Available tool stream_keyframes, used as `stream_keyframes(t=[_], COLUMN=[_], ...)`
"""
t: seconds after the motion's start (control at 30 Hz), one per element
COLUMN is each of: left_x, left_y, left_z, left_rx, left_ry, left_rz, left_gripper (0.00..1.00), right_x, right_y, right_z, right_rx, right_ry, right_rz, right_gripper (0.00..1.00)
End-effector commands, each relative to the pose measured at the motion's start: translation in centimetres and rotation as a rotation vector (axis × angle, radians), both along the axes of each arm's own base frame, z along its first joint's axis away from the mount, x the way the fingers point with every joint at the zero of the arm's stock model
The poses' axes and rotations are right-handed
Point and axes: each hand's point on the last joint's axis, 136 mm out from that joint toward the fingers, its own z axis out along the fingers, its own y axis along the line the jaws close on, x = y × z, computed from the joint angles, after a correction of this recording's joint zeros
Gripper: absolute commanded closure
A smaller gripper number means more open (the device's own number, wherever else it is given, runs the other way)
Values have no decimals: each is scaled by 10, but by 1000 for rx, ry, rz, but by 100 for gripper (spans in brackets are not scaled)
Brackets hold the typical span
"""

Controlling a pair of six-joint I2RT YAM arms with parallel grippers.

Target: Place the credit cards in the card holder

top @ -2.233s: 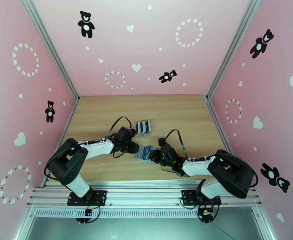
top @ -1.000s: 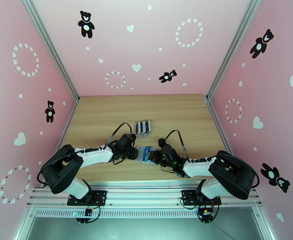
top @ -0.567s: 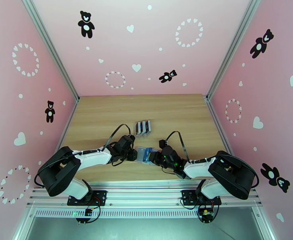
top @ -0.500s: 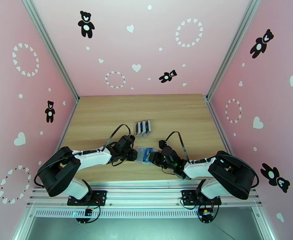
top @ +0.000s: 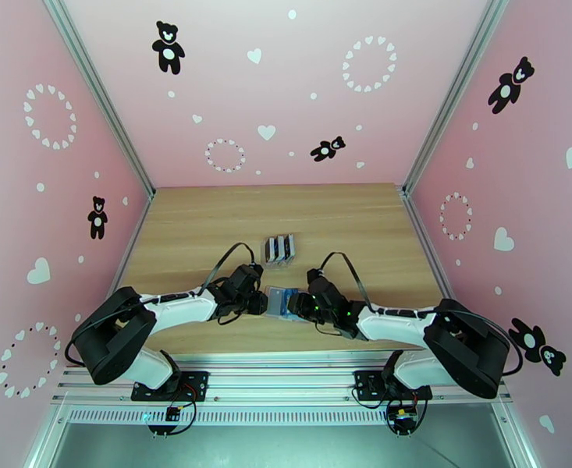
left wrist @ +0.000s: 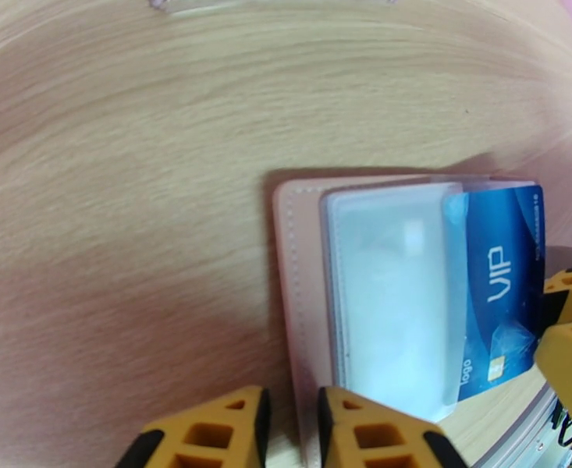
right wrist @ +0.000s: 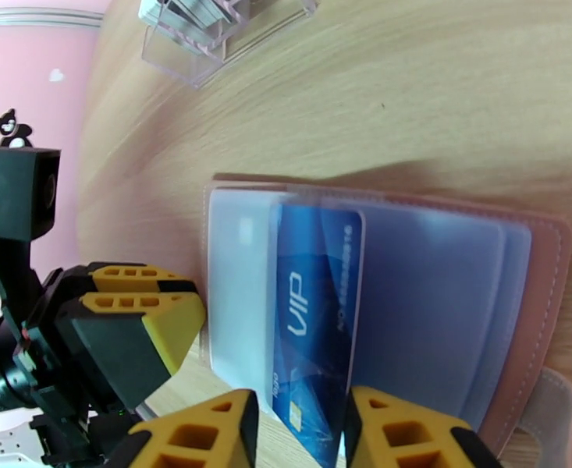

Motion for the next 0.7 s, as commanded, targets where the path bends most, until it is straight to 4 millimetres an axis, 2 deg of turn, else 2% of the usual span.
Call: stream_keyframes(t=[0.0, 0.2, 0.3, 0.43, 0.67], left_x=[-25, -24, -25, -25, -23], left_y=[19, 20, 20, 20, 22], left_z=[-19, -19, -20, -20, -19], left_rx=[78, 82, 84, 87, 98], left_ry=[93, 90, 91, 90, 87], left_rz=[1, 0, 1, 1, 9], left_gripper=[73, 72, 73, 73, 73], right_x=[-11, -12, -10, -9, 0], right_y=[-9, -6, -2, 1, -16], right_z=[-24, -43, -44, -38, -11], right_rx=[-127, -183, -190, -211, -326], right_ry=[76, 135, 140, 127, 53], right_rz=[29, 46, 61, 81, 78], right_gripper=[64, 64, 64, 64, 63])
